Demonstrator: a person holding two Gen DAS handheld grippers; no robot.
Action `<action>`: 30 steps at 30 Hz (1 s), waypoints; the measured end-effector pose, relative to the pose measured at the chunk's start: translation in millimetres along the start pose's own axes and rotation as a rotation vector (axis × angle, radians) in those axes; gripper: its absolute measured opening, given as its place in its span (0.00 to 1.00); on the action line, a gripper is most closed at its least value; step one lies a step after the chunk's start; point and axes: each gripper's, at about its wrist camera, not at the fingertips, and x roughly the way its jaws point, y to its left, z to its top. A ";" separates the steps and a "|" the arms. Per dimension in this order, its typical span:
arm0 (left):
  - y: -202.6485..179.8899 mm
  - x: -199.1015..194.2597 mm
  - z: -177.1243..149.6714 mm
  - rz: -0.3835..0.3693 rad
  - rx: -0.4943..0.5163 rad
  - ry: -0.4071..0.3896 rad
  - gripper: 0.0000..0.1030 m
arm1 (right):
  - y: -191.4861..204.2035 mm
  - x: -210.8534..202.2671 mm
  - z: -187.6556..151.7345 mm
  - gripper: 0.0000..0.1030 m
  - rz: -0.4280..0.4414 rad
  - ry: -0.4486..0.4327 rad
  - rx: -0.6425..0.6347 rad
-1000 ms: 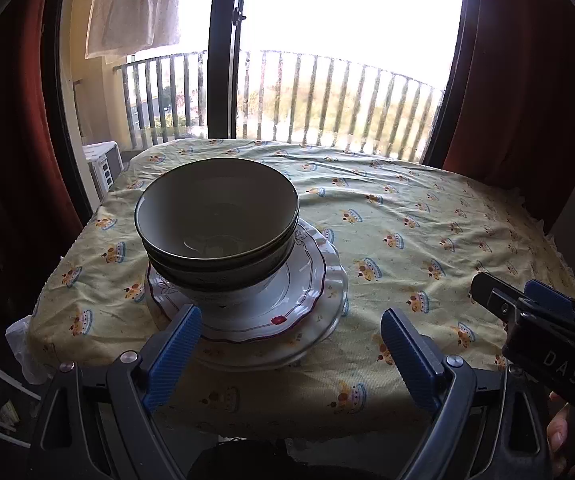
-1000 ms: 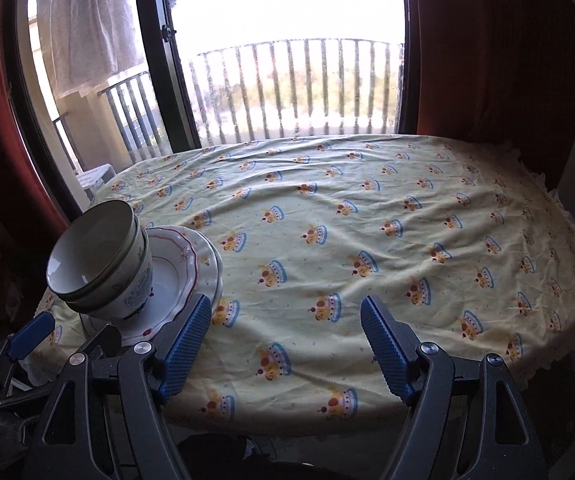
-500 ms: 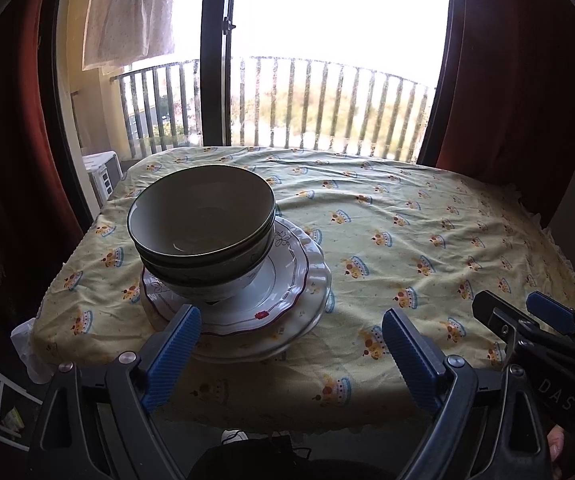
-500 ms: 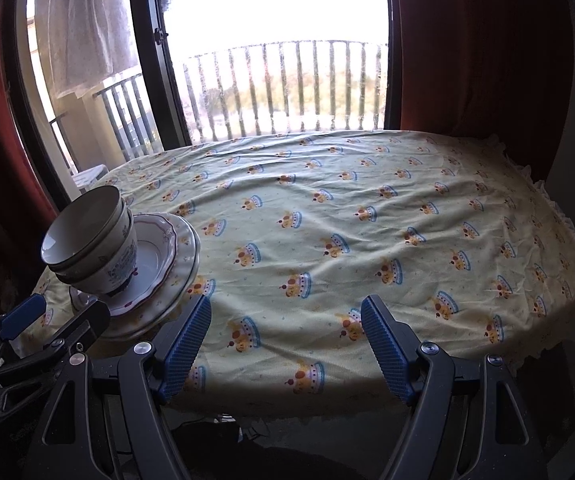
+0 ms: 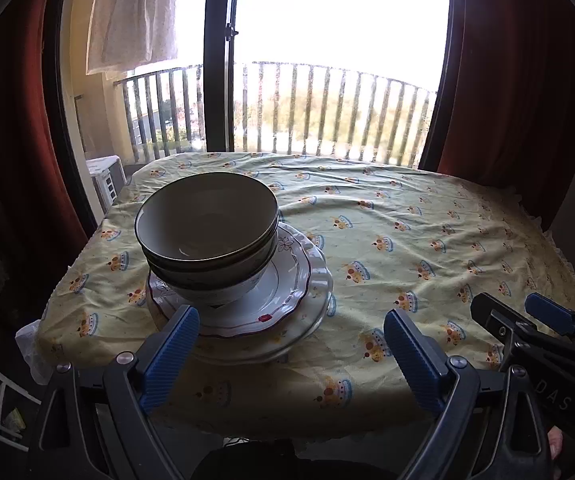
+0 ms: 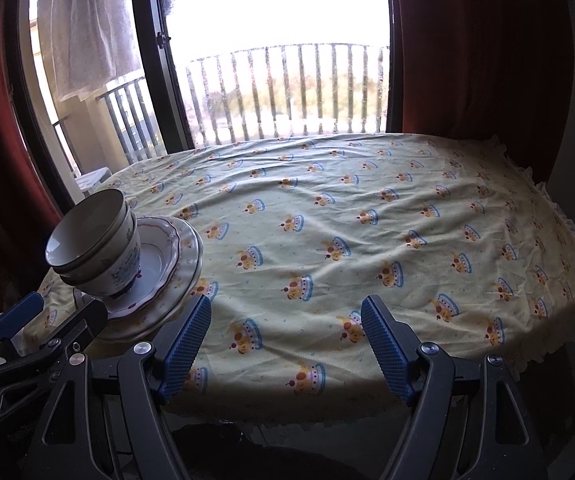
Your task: Organize plates and bowls
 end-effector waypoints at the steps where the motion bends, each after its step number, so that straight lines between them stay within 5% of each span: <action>1: -0.5 -0.7 0.0 0.004 0.001 -0.002 0.92 | 0.1 -0.1 0.0 0.78 -0.001 0.000 0.000; 30: -6.2 -3.5 -0.9 0.006 0.004 0.000 0.98 | -11.1 -3.4 -5.3 0.78 -0.015 0.007 0.003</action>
